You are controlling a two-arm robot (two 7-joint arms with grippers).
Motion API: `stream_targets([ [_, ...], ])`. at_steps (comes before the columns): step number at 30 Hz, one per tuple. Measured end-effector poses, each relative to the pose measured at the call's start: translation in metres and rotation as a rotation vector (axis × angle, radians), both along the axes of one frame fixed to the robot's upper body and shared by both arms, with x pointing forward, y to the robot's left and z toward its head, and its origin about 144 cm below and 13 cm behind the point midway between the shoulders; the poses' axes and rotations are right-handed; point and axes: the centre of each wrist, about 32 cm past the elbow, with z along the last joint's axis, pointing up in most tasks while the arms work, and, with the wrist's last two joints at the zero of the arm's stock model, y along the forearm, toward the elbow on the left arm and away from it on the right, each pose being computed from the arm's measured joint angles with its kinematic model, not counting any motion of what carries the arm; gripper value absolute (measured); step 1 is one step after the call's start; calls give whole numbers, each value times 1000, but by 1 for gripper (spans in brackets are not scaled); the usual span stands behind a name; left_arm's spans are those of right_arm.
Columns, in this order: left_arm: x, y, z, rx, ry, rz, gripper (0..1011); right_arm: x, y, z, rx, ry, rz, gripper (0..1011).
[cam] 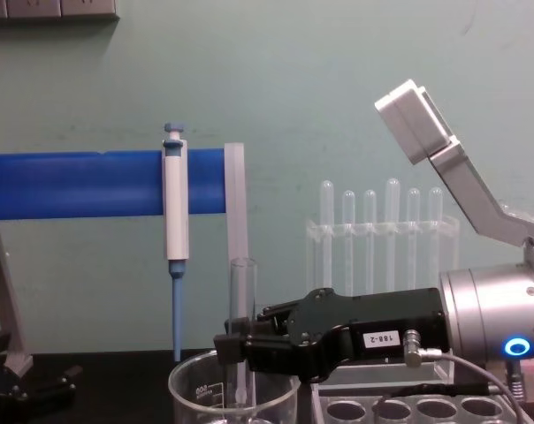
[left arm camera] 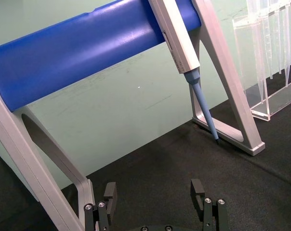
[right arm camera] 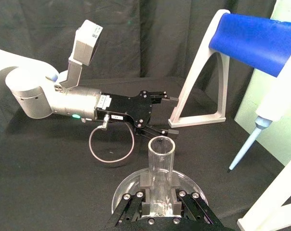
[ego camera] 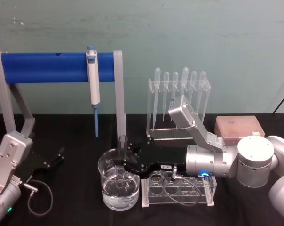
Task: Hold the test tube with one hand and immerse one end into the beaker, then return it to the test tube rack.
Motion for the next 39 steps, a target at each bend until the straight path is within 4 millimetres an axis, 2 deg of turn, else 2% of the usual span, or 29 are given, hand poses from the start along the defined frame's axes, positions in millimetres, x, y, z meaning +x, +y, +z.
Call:
stream_targets([
  [39,0,0,0,0,0,0,1000,0,0,0,0,0,0,238],
])
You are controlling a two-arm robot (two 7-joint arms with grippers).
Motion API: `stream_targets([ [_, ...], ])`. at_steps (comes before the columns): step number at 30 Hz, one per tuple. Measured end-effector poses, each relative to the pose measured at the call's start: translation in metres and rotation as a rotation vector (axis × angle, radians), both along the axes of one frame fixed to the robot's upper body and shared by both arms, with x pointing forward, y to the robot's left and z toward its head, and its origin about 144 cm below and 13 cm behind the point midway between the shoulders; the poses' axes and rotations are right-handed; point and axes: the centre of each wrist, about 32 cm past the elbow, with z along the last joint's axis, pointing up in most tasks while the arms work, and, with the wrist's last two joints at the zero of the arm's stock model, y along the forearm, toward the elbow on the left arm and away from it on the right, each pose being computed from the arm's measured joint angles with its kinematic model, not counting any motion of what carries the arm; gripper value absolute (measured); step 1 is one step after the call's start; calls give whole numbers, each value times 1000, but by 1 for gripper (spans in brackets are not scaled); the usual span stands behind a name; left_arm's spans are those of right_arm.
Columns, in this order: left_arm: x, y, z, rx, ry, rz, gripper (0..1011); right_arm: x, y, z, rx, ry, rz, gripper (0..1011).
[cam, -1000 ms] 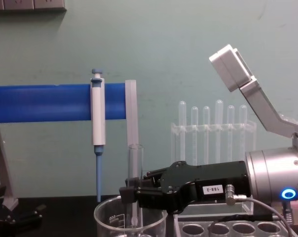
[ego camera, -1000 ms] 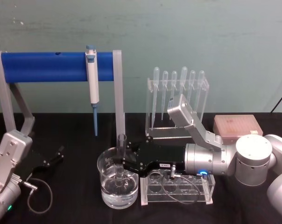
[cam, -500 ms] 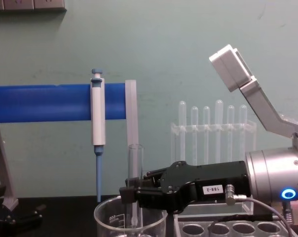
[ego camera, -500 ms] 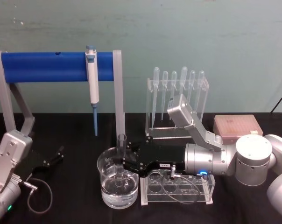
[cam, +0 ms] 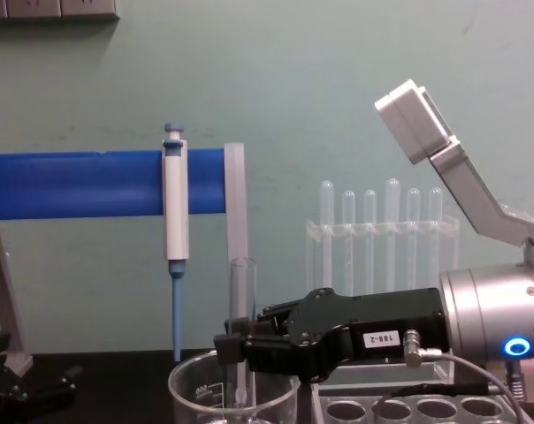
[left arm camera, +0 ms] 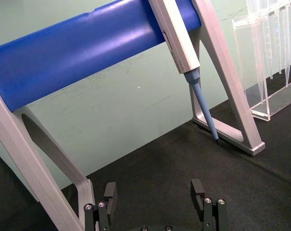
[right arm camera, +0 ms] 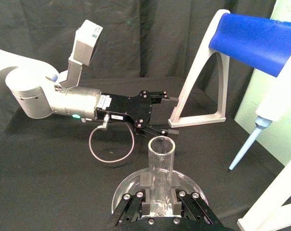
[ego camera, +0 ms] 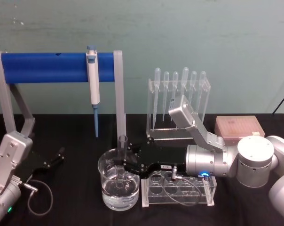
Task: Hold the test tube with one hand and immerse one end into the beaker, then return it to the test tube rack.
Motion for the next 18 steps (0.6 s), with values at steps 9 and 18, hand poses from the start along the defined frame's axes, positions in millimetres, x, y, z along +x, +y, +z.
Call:
stream_targets([
  [9,0,0,0,0,0,0,1000,0,0,0,0,0,0,238],
  [18,0,0,0,0,0,0,1000,0,0,0,0,0,0,238],
])
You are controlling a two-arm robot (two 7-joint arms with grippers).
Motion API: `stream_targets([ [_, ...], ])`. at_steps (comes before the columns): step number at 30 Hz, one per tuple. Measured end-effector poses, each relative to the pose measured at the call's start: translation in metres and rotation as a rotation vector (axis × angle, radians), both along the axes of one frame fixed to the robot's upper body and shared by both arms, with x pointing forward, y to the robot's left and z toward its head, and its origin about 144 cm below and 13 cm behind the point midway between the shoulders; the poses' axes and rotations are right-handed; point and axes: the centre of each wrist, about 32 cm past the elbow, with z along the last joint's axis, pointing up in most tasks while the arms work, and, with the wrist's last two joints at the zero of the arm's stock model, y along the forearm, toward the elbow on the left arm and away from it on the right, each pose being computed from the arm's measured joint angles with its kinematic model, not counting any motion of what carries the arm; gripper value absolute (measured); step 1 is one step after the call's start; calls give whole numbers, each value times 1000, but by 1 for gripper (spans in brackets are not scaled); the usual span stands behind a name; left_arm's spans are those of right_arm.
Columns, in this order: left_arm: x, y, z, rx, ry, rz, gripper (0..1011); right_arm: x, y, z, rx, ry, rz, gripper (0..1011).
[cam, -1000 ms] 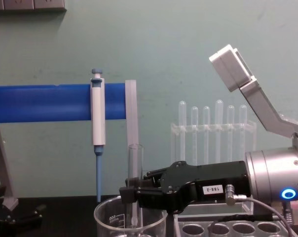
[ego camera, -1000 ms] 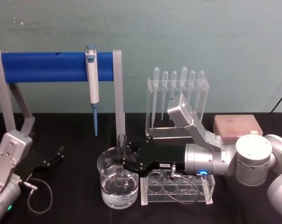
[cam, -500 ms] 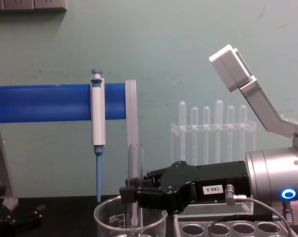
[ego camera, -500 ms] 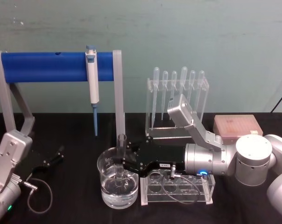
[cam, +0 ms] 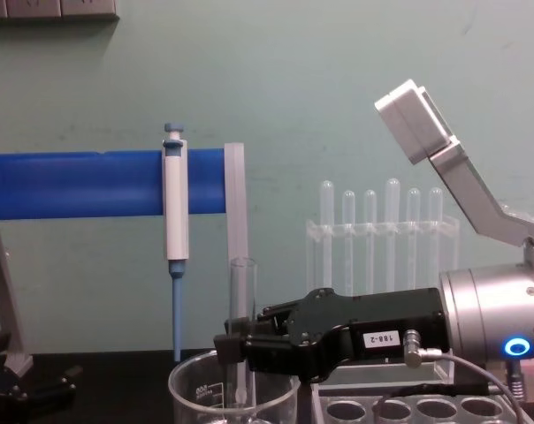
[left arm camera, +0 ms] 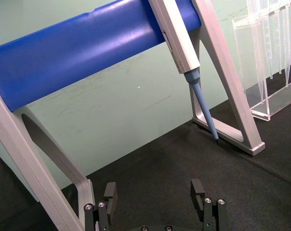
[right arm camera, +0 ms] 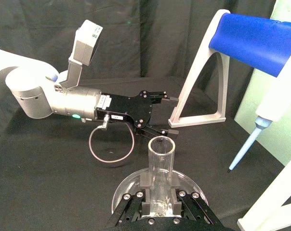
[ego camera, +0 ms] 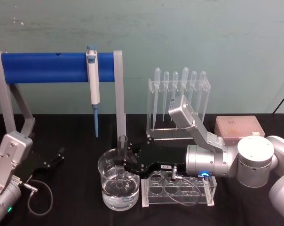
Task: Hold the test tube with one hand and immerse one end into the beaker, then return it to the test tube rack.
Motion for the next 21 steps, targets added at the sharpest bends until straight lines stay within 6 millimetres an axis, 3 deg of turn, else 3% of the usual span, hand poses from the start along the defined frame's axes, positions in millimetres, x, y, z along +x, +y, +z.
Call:
stream_targets([
  [21,0,0,0,0,0,0,1000,0,0,0,0,0,0,238],
])
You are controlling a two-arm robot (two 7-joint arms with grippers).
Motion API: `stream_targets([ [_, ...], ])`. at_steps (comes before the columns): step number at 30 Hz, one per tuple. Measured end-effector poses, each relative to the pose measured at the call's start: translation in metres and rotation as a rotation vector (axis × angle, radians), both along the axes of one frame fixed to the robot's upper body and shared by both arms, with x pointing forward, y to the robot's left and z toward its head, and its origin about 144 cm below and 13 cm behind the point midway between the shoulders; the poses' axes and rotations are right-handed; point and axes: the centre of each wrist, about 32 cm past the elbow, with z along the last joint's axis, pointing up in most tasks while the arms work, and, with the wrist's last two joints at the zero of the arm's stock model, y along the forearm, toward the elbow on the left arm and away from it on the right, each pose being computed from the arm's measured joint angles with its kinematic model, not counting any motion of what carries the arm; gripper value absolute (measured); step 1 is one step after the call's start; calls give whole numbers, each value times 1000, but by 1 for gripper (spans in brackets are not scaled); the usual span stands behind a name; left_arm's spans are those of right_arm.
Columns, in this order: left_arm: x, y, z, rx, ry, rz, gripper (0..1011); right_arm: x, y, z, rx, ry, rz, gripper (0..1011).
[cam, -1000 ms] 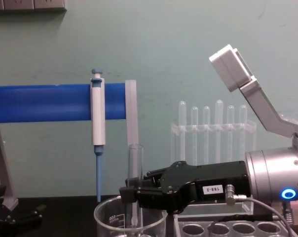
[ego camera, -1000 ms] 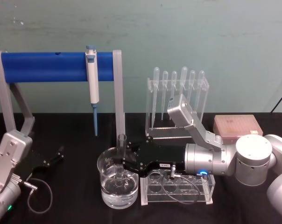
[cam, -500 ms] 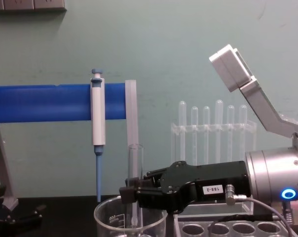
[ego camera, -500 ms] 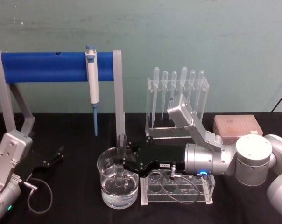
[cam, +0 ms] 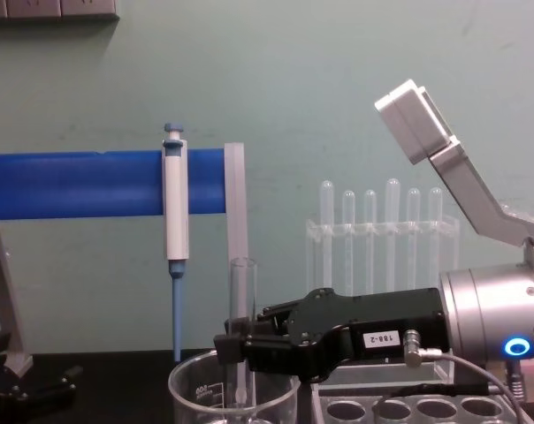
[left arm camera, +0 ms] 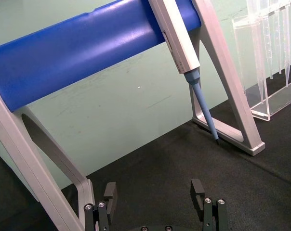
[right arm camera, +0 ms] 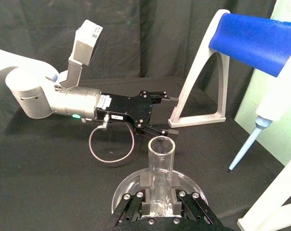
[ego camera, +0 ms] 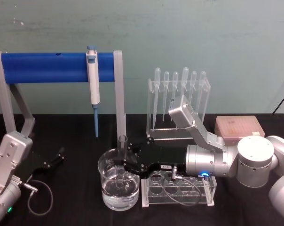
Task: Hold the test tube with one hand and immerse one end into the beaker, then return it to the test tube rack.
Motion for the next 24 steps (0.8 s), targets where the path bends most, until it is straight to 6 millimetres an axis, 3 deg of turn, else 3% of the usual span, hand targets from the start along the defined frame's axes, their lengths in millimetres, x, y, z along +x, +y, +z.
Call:
stream_targets([
  [24,0,0,0,0,0,0,1000,0,0,0,0,0,0,238],
])
